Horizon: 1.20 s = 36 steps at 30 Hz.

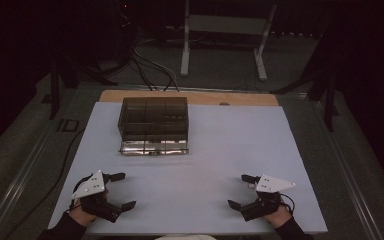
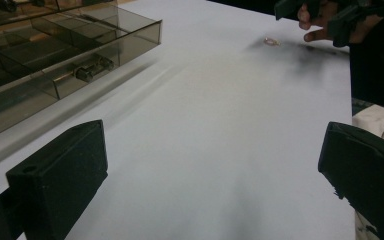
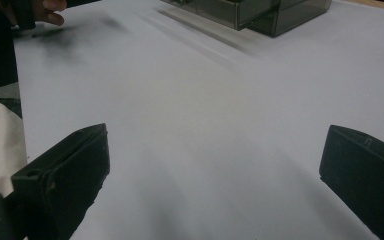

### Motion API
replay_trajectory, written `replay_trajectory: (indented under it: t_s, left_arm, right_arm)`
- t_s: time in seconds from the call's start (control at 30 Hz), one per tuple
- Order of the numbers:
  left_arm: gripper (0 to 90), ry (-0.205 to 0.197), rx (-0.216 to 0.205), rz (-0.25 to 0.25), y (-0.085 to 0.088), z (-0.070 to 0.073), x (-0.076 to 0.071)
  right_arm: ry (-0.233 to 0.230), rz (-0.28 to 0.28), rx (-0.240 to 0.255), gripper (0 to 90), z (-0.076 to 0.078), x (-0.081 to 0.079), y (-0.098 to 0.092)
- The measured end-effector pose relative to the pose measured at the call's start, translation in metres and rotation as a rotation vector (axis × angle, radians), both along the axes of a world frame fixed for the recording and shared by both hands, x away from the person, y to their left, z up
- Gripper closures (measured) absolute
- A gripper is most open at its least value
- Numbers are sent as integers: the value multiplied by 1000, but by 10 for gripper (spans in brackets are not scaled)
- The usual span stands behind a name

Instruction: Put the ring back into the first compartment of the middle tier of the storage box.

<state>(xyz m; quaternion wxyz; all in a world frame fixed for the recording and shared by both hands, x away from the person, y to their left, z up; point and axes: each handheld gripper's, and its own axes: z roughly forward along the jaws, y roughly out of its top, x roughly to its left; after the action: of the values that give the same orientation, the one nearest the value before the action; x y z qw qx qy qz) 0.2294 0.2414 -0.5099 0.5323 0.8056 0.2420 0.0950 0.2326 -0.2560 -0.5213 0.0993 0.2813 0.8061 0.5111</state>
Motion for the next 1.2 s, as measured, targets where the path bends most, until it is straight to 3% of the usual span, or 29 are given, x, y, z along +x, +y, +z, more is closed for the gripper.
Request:
replay_trajectory:
  t_s: [0.2, 0.6, 0.67, 0.8, 1.2]
  left_arm:
    - [10, -4, 3, 2, -2, 0, 1]
    - [10, -12, -5, -3, 0, 0, 0]
    - [10, -9, -1, -7, -1, 0, -2]
    - [9, -14, -2, -15, -1, 0, -4]
    - [9, -14, -3, -24, -1, 0, -4]
  right_arm:
    - [17, 20, -12, 0, -1, -1, -1]
    - [0, 94, -44, 0, 8, -9, 10]
    - [-25, 104, -52, 0, 16, -10, 12]
    - [-55, 110, -21, 0, 30, -11, 14]
    - [-141, 88, -2, 0, 55, -14, 14]
